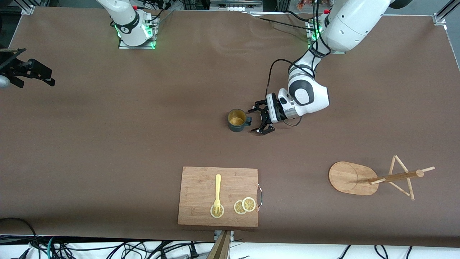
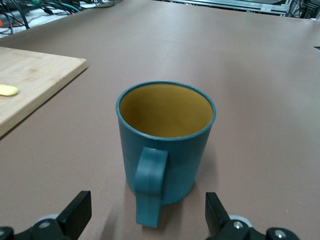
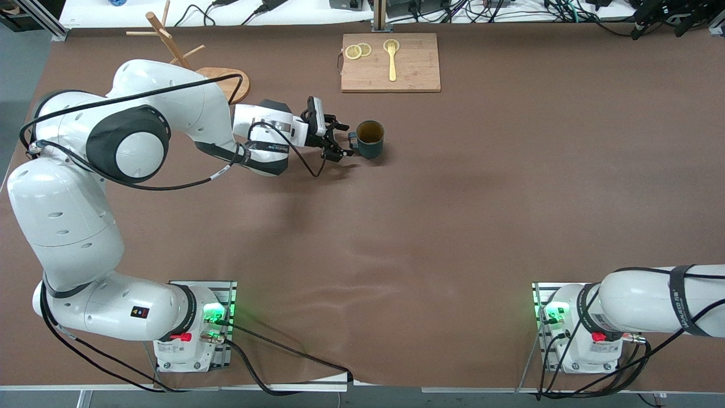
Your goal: Pass cup and hang on rack
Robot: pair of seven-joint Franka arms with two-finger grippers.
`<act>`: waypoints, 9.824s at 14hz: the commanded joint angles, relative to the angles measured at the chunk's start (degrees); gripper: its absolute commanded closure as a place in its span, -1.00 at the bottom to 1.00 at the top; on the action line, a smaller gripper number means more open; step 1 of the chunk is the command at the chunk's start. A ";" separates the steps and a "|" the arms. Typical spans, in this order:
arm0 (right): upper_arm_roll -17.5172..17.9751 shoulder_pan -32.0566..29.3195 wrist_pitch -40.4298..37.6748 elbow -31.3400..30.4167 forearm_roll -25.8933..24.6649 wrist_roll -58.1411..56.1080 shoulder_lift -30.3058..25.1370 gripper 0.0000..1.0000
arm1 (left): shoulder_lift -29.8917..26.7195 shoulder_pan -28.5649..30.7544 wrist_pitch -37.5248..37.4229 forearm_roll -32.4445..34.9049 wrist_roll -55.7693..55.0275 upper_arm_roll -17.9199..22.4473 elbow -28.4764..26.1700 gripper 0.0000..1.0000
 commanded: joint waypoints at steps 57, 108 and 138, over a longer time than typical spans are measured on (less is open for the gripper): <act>0.58 2.46 -1.47 3.36 5.20 -0.25 4.80 -1.00 | -23.56 18.80 -64.49 37.54 -81.63 36.35 -5.53 1.00; -6.46 3.95 -7.72 9.52 4.67 0.80 4.45 -1.00 | 5.72 31.02 -86.30 19.29 -102.69 39.60 14.60 -1.00; -5.75 7.10 -4.81 10.22 3.20 6.34 7.08 -1.00 | -25.76 17.14 -68.18 102.05 -144.12 18.43 41.58 -1.00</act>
